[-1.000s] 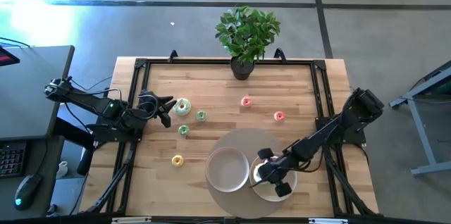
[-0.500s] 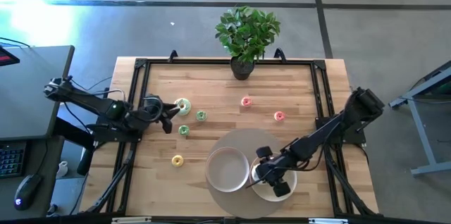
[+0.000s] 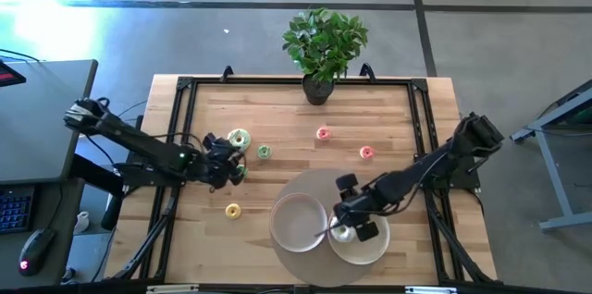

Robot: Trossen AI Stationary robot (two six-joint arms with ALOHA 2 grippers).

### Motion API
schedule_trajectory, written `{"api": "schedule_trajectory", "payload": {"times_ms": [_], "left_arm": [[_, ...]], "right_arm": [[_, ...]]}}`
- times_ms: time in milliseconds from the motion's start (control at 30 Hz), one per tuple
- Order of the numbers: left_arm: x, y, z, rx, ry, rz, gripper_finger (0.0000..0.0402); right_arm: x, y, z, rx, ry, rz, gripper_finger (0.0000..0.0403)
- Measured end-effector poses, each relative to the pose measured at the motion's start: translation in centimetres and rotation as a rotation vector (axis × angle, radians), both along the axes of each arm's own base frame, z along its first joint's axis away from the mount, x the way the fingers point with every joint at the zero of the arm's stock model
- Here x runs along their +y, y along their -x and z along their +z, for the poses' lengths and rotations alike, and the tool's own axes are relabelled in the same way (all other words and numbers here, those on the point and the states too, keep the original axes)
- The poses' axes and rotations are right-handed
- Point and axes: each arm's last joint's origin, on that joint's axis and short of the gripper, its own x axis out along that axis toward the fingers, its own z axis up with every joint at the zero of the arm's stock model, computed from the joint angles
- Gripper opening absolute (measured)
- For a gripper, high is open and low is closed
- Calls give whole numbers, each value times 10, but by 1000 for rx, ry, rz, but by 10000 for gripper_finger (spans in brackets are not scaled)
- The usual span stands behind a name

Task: Pick & Place donuts
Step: Put the big light blue donut into the right grey plate

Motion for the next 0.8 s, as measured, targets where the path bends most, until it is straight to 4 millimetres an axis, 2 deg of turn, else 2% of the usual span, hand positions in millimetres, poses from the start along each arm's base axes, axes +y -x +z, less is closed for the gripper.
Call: {"api": "schedule_trajectory", "payload": {"times_ms": [100,267,433,800], "left_arm": [[10,-6,-12,76,33,56,113],[40,-12,-28,215,115,156,113],[60,-15,-31,289,178,90,113],[62,-20,-30,316,242,-115,113]], "right_arm": [[-12,-3,-1,13,41,-14,163],[-29,-10,-1,5,81,-28,163],[-40,-14,-1,4,104,-56,159],[-64,-17,-2,38,187,-86,157]]}}
